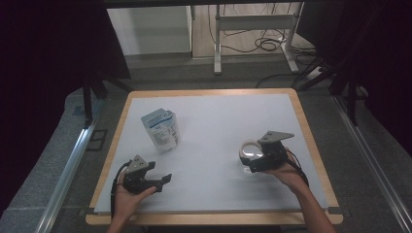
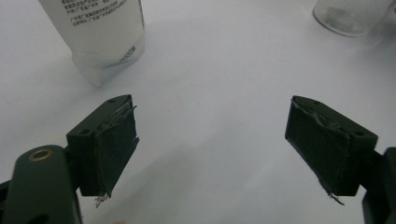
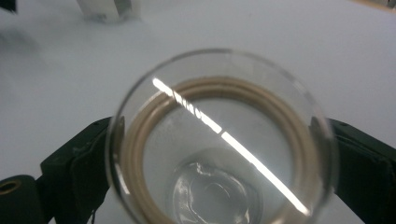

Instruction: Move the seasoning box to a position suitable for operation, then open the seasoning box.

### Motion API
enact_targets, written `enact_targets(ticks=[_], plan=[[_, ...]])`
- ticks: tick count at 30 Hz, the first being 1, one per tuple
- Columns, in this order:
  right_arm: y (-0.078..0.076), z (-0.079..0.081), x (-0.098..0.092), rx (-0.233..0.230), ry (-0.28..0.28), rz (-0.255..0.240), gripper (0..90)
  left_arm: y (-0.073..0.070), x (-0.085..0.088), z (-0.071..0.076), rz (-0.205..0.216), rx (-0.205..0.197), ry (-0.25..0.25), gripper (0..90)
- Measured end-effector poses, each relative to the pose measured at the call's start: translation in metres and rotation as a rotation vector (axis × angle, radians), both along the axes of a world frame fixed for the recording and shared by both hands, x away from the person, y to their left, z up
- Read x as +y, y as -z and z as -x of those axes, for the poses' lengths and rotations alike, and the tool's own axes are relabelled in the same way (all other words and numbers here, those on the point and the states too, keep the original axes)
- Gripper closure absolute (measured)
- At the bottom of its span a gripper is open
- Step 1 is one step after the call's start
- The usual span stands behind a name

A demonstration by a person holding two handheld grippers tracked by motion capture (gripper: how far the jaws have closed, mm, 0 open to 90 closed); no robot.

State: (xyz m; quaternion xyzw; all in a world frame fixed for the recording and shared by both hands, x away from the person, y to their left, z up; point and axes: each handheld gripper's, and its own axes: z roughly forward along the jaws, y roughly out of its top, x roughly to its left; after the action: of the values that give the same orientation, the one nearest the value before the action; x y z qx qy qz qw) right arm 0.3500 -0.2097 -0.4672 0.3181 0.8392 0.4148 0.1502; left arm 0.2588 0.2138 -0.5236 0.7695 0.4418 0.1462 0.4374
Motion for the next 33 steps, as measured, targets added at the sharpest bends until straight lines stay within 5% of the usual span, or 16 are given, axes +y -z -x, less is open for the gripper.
enact_targets(ticks=[3, 12, 19, 27, 33], plan=[[-0.012, 0.009, -0.012, -0.04, 0.023, -0.06, 6.0, 0.001, -0.002, 0.0, -0.006, -0.002, 0.006, 16.9], [-0.024, 0.028, -0.036, -0.097, 0.074, -0.123, 23.2, 0.002, -0.003, -0.001, -0.012, -0.002, 0.006, 17.0], [-0.028, 0.039, -0.052, -0.148, 0.125, -0.192, 55.9, 0.003, -0.006, 0.001, -0.015, -0.004, 0.01, 17.0], [-0.027, 0.043, -0.051, -0.155, 0.121, -0.138, 82.7, 0.001, -0.01, 0.001, -0.021, -0.016, 0.009, 19.2], [-0.022, 0.044, -0.047, -0.151, 0.129, -0.081, 89.0, 0.0, -0.012, 0.002, -0.018, -0.025, 0.012, 20.1]])
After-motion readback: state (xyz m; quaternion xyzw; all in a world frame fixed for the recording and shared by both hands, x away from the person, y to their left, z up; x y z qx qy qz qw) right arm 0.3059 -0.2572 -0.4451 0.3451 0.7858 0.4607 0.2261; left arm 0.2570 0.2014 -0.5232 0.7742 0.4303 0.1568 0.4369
